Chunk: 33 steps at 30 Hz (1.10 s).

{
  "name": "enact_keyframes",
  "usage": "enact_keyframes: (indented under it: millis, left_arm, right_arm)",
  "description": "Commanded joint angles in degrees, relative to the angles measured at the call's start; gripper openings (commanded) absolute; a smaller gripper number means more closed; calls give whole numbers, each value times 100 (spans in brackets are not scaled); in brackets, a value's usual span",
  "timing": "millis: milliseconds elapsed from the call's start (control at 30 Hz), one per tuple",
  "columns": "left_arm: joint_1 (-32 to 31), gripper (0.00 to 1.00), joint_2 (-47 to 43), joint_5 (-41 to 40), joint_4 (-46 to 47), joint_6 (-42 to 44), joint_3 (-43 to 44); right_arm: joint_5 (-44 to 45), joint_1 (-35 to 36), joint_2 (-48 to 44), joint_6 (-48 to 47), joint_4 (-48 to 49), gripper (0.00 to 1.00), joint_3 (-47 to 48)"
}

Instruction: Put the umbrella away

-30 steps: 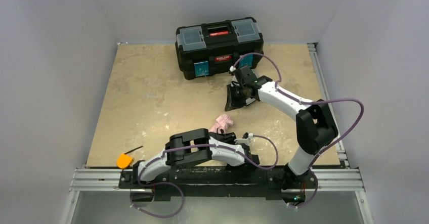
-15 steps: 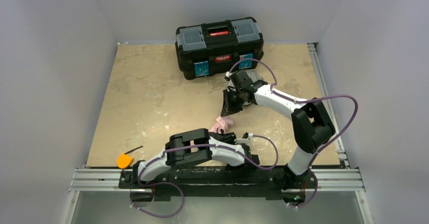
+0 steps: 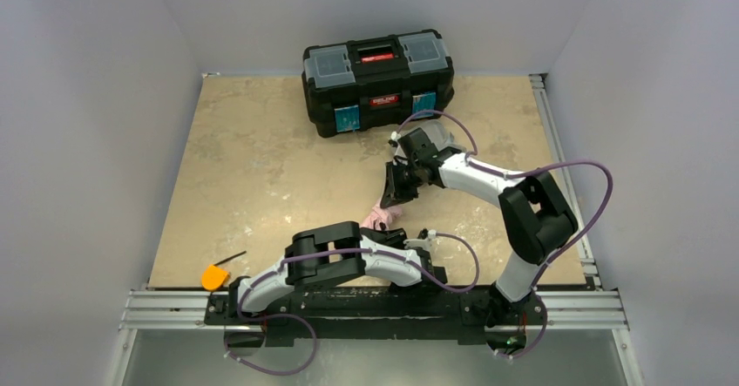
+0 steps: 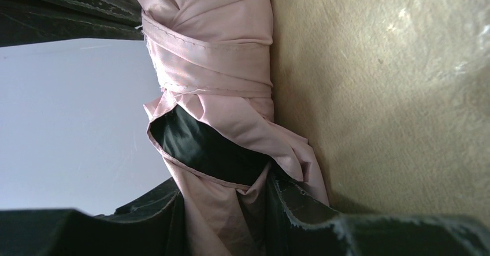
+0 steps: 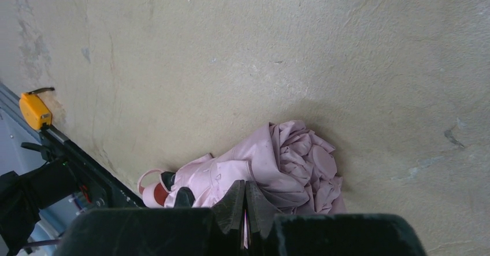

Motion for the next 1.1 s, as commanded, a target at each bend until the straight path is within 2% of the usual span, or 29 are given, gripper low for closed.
enact_keyframes:
  millis: [0, 167, 367, 467, 600, 667, 733, 800, 833, 867, 967, 1033, 1067]
  left_arm:
    - [-25, 0, 299, 965, 502, -53, 16]
    - [-13, 0, 309, 997, 521, -24, 8]
    - [35, 0, 266, 1061, 592, 3, -44]
    - [54, 0, 266, 1088, 606, 48, -37]
    - [76, 0, 215, 1079, 482, 55, 42]
    - [115, 0, 92, 1153, 411, 82, 113]
    - [148, 0, -120, 1408, 414, 151, 159]
    - [174, 17, -370, 1656, 444, 248, 183]
    - [185, 23, -510, 1787, 464, 293, 183]
    - [194, 34, -633, 1894, 472, 320, 198]
    - [224, 54, -944, 2198, 400, 395, 276]
    - [230, 65, -1092, 2343, 222, 410, 405]
    - [238, 69, -1157, 2429, 103, 419, 476]
  right_arm:
    - [-55, 47, 192, -16, 161, 0, -263]
    - [213, 273, 139, 35, 200, 0, -691]
    - [252, 388, -84, 379, 921, 0, -1805]
    - [213, 385, -150, 357, 1020, 0, -1690]
    - [322, 377, -485, 238, 643, 0, -786]
    - [404, 362, -655, 183, 406, 11, -251]
    - [548, 316, -822, 153, 140, 29, 254]
    - [705, 231, -1041, 181, -49, 50, 618]
    - [785, 203, -1166, 223, -82, 56, 662]
    - [871, 162, -1317, 294, -102, 63, 690]
    - [1185, 16, -1738, 547, -192, 78, 554]
    - [1457, -69, -2047, 720, -312, 81, 371]
    - [1607, -98, -2232, 833, -372, 90, 229]
